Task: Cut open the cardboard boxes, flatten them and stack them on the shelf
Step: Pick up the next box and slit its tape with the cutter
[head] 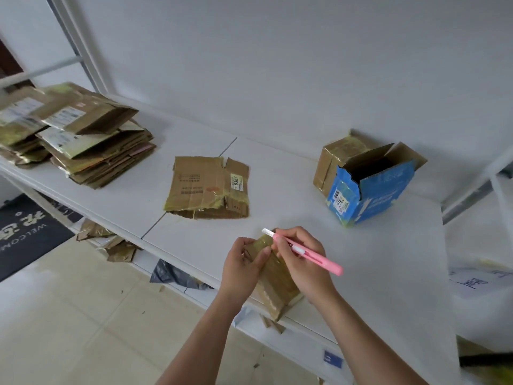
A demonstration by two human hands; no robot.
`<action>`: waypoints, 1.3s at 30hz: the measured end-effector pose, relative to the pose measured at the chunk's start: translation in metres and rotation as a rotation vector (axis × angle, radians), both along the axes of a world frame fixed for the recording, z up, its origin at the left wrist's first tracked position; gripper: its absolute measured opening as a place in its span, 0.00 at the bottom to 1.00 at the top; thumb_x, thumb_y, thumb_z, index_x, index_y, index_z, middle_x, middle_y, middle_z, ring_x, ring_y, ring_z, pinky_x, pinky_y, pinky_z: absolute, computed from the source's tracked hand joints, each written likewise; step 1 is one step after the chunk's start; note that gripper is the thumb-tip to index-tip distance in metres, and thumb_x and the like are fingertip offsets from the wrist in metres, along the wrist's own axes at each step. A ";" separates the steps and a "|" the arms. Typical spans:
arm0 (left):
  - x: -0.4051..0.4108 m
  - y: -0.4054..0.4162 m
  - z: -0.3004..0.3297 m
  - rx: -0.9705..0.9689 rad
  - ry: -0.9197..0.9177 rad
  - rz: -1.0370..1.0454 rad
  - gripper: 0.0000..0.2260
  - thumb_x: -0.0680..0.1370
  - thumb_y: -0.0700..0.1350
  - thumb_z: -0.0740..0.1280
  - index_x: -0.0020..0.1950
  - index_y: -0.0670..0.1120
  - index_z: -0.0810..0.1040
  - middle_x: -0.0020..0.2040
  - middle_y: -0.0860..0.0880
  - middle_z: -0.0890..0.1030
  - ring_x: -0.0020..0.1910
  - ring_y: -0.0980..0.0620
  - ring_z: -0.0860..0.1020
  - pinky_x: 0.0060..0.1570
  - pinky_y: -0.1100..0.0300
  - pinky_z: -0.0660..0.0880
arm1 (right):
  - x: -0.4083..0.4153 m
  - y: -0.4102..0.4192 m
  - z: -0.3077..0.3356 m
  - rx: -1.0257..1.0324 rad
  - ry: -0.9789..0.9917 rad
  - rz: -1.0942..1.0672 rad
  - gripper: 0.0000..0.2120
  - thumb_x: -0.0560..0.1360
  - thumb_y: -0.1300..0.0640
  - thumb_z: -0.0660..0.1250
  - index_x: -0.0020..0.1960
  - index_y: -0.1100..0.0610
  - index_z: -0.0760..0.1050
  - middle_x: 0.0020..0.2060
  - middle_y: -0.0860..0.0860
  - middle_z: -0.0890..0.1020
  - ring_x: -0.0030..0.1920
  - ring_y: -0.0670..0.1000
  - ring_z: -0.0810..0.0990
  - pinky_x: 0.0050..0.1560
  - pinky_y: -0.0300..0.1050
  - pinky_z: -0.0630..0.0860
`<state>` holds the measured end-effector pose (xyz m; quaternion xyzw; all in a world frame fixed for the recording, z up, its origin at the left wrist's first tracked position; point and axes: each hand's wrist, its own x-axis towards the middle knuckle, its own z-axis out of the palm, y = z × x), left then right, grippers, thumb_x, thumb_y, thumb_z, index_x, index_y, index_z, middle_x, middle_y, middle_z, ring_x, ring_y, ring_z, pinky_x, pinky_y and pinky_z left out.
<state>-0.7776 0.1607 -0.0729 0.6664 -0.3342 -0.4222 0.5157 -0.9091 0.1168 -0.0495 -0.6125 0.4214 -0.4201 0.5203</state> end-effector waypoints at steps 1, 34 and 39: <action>-0.002 0.002 -0.002 -0.007 0.057 0.038 0.05 0.78 0.47 0.71 0.52 0.49 0.78 0.43 0.52 0.82 0.37 0.62 0.78 0.37 0.70 0.74 | -0.001 0.000 -0.001 -0.012 0.014 -0.002 0.02 0.78 0.60 0.69 0.47 0.57 0.78 0.42 0.50 0.84 0.45 0.50 0.84 0.44 0.43 0.81; -0.011 0.004 -0.005 0.063 -0.113 0.116 0.13 0.81 0.51 0.64 0.46 0.42 0.68 0.36 0.51 0.70 0.32 0.58 0.67 0.31 0.67 0.67 | -0.091 0.037 0.023 -0.264 0.411 0.354 0.09 0.76 0.66 0.70 0.39 0.60 0.74 0.33 0.47 0.76 0.32 0.46 0.75 0.35 0.34 0.71; -0.011 0.001 0.002 0.137 -0.202 0.117 0.12 0.82 0.51 0.63 0.45 0.44 0.67 0.39 0.50 0.72 0.36 0.52 0.69 0.33 0.60 0.66 | -0.115 0.055 0.026 -0.203 0.291 0.151 0.09 0.76 0.59 0.70 0.40 0.53 0.73 0.30 0.45 0.77 0.29 0.43 0.73 0.30 0.33 0.69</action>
